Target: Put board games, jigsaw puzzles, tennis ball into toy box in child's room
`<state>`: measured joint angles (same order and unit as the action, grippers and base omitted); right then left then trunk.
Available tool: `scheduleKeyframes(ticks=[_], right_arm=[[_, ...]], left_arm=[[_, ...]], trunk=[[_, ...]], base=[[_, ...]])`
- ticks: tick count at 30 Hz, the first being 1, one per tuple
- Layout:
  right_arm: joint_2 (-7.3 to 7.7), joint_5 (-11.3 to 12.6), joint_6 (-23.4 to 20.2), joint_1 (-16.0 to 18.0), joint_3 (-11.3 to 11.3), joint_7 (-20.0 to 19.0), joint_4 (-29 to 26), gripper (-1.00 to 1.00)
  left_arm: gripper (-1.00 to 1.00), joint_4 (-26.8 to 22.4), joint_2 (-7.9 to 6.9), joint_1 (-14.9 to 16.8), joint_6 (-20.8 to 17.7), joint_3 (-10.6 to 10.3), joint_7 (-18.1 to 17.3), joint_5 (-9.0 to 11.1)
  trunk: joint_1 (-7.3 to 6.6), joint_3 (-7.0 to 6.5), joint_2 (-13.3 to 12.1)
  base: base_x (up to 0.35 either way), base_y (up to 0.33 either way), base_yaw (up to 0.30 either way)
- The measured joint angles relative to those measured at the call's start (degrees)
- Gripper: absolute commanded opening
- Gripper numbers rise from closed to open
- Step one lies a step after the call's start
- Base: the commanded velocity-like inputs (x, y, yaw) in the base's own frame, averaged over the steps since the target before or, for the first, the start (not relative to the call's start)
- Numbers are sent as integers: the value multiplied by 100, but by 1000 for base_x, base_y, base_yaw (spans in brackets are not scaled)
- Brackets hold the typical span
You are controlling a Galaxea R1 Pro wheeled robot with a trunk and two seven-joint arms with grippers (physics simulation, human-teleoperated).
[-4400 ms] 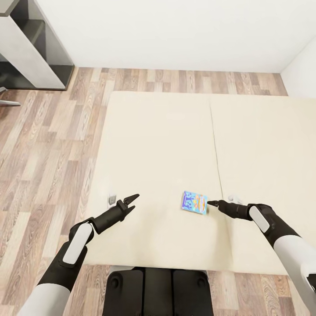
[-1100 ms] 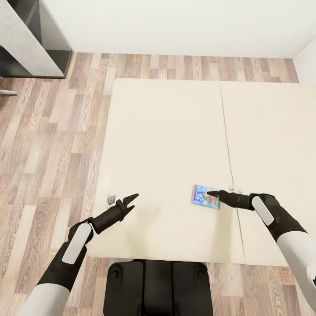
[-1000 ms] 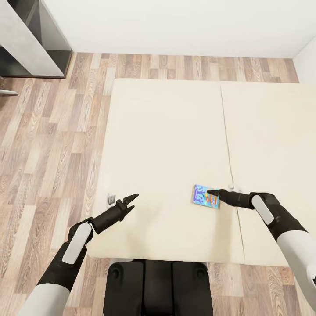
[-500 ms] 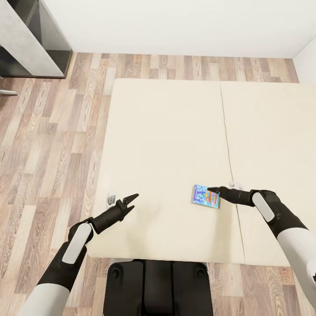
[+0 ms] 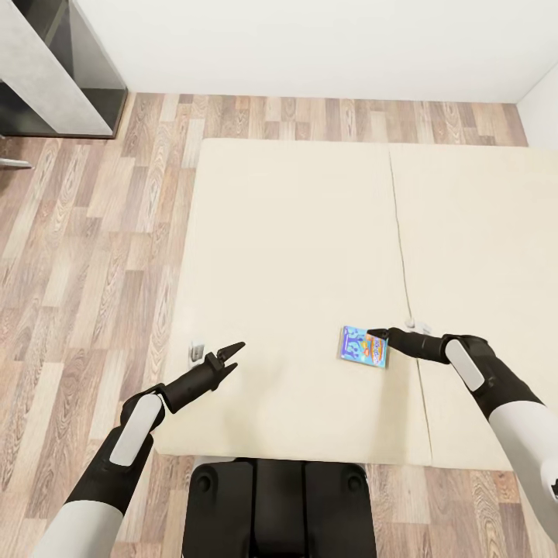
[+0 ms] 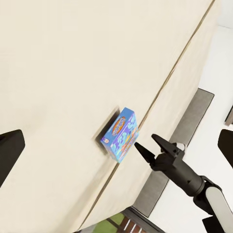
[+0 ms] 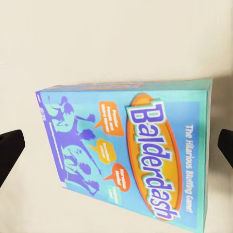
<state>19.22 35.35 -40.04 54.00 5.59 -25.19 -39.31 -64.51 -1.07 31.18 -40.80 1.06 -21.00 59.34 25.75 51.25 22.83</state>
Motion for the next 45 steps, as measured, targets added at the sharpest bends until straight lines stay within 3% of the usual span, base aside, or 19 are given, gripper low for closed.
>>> scheduleKeyframes(ticks=[32, 45], right_arm=[[-35, -2, 122, 4, 10, -2, 350, 100], [-30, 3, 128, 10, 12, -3, 356, 100]], left_arm=[[100, 0, 0, 0, 0, 0, 1, 20], [100, -2, 1, -1, -5, 7, 1, 25]], trunk=[[0, 0, 0], [0, 0, 0]], base=[[0, 2, 0], [0, 204, 0]])
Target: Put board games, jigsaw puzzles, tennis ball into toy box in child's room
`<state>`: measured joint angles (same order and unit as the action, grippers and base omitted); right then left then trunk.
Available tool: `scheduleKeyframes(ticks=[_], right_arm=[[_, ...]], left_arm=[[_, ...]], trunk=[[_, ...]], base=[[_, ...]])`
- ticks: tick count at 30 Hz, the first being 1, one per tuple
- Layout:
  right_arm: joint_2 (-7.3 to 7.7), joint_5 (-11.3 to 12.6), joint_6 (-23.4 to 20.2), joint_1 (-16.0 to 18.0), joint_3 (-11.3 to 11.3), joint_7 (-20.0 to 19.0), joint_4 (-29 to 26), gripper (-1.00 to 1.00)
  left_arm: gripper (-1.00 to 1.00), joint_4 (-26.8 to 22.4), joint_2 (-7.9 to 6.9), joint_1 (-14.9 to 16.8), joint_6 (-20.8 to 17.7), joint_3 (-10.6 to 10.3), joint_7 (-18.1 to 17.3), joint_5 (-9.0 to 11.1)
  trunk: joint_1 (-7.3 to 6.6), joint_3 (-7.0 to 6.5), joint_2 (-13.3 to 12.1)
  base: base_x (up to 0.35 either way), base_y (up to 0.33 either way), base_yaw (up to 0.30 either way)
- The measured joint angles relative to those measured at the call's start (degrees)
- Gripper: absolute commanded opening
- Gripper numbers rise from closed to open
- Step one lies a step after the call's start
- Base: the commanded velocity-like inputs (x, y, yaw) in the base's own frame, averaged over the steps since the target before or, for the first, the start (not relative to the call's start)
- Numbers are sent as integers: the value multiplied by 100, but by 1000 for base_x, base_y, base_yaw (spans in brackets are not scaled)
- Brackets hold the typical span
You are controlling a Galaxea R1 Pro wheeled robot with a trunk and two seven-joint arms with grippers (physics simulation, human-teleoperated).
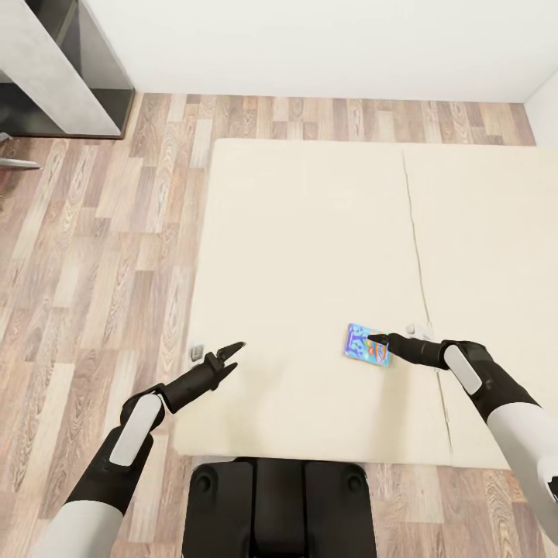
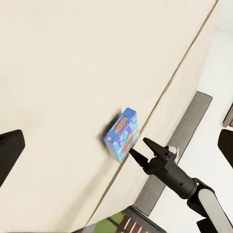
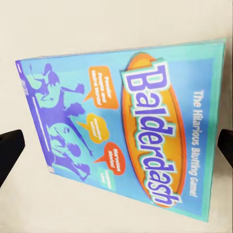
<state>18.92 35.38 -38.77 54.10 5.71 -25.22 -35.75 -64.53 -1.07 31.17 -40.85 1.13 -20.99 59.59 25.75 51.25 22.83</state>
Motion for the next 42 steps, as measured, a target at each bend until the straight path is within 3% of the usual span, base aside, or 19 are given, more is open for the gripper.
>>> scheduleKeyframes(ticks=[8, 30, 42], right_arm=[[0, 0, -2, 1, -2, 0, 0, 100], [22, -3, -2, 8, -9, 12, -1, 100], [27, -5, 1, 9, -5, 8, 2, 100]], left_arm=[[100, 1, 0, 0, 4, -1, 1, -17], [100, 3, 0, 0, 4, -6, 1, -24], [100, 6, 0, 0, 2, -1, 4, -28]], trunk=[[0, 0, 0], [0, 0, 0], [0, 0, 0]], base=[[0, 190, 0], [0, 25, 0], [0, 231, 0]])
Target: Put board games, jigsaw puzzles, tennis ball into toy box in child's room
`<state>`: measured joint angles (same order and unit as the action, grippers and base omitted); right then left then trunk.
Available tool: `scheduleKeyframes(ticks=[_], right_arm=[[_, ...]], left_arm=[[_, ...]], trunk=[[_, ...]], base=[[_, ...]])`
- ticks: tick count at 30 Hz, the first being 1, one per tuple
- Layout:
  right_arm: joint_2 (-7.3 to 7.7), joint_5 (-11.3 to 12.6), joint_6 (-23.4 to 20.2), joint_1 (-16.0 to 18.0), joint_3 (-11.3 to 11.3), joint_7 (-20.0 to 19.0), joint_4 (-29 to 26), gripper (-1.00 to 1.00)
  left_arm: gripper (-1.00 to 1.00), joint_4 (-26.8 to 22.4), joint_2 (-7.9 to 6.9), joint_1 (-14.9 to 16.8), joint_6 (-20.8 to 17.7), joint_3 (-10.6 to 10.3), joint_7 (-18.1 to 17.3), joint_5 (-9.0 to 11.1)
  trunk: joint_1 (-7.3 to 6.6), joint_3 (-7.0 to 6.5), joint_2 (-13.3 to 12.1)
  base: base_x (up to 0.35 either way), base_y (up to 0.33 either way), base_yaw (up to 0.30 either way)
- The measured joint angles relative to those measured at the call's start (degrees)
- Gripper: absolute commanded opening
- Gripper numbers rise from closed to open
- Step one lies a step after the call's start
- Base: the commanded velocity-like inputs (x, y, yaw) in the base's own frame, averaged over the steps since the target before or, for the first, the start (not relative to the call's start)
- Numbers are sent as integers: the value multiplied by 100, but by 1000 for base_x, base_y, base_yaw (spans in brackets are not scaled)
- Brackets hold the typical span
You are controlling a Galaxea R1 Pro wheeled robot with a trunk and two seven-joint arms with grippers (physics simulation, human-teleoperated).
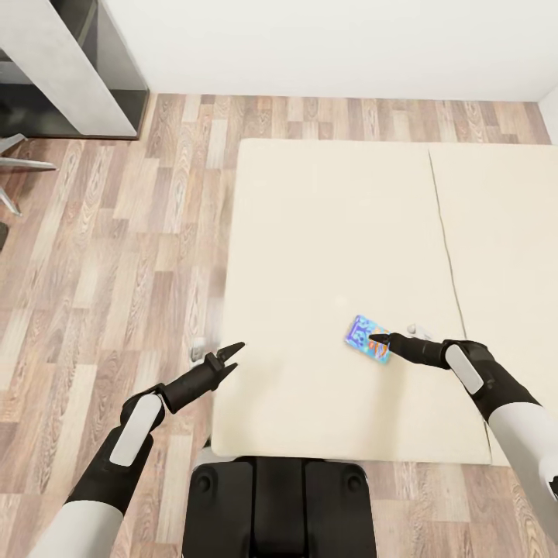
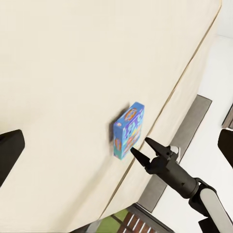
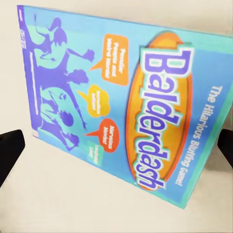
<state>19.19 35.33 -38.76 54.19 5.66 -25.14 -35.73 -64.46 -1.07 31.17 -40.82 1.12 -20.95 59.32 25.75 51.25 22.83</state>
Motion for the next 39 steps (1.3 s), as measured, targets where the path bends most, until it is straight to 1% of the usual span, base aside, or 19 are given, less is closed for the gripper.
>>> scheduleKeyframes(ticks=[39], right_arm=[[9, 8, -1, 1, -3, -2, -3, 100]], left_arm=[[100, 1, 3, 0, 0, -5, 2, -7]], trunk=[[0, 0, 0]], base=[[0, 284, 0]])
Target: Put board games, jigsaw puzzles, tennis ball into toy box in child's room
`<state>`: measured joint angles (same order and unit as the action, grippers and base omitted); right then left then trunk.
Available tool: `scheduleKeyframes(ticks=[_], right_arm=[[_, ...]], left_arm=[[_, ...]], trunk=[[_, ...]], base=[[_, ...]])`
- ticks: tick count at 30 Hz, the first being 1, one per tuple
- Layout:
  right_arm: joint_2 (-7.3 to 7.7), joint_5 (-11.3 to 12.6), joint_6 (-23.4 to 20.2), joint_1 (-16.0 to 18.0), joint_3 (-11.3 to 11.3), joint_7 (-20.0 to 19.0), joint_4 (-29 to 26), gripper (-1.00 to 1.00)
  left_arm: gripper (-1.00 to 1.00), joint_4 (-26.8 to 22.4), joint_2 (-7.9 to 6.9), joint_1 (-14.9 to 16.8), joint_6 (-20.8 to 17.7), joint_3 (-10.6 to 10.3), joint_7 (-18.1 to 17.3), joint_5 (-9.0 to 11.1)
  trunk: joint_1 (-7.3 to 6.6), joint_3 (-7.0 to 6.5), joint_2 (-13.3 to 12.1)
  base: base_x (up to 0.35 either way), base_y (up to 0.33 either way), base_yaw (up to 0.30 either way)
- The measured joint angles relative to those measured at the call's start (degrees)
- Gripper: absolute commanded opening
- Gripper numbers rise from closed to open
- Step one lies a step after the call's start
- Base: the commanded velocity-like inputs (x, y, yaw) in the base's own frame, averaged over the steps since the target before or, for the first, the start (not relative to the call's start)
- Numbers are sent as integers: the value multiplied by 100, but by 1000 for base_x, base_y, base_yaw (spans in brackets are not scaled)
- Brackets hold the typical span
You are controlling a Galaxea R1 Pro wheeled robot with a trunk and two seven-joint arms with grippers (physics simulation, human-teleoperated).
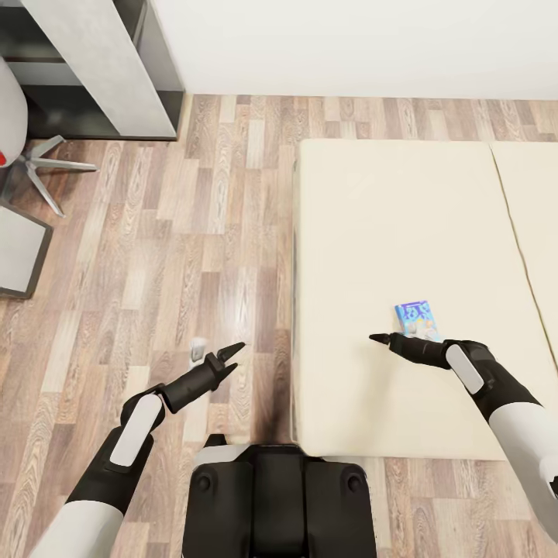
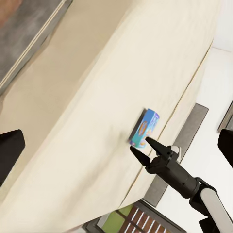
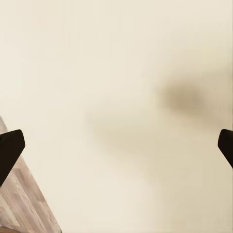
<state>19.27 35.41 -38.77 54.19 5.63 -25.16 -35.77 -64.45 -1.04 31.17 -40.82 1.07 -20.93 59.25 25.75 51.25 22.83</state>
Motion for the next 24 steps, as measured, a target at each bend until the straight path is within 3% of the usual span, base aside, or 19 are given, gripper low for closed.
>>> scheduleKeyframes(ticks=[24], right_arm=[[9, 2, 0, 1, 0, 8, -5, 100]], left_arm=[[100, 0, -3, 0, 0, 3, 0, 3]], trunk=[[0, 0, 0]], base=[[0, 286, 0]])
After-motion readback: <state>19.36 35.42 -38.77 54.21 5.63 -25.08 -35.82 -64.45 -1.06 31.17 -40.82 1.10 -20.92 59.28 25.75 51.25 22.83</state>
